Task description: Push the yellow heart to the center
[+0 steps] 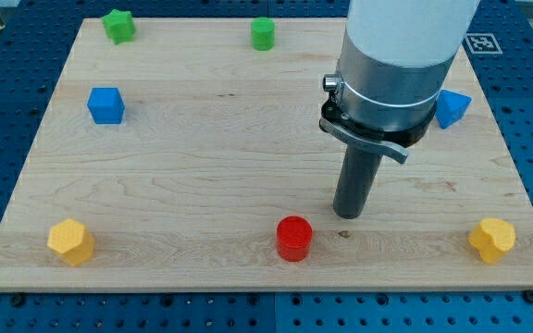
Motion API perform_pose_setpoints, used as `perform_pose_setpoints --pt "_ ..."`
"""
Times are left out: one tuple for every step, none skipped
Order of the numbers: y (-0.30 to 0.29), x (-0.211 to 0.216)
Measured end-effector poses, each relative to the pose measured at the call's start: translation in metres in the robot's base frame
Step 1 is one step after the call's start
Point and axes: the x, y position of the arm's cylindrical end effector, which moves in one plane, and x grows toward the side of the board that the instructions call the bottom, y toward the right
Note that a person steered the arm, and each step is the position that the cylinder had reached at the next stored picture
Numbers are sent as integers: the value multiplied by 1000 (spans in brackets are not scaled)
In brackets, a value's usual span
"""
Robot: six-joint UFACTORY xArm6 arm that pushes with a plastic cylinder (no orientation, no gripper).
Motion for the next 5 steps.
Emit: perform_pose_setpoints --pt "1 6" --pt "5 33" --pt "8 46" --pt "9 46" --pt "60 46"
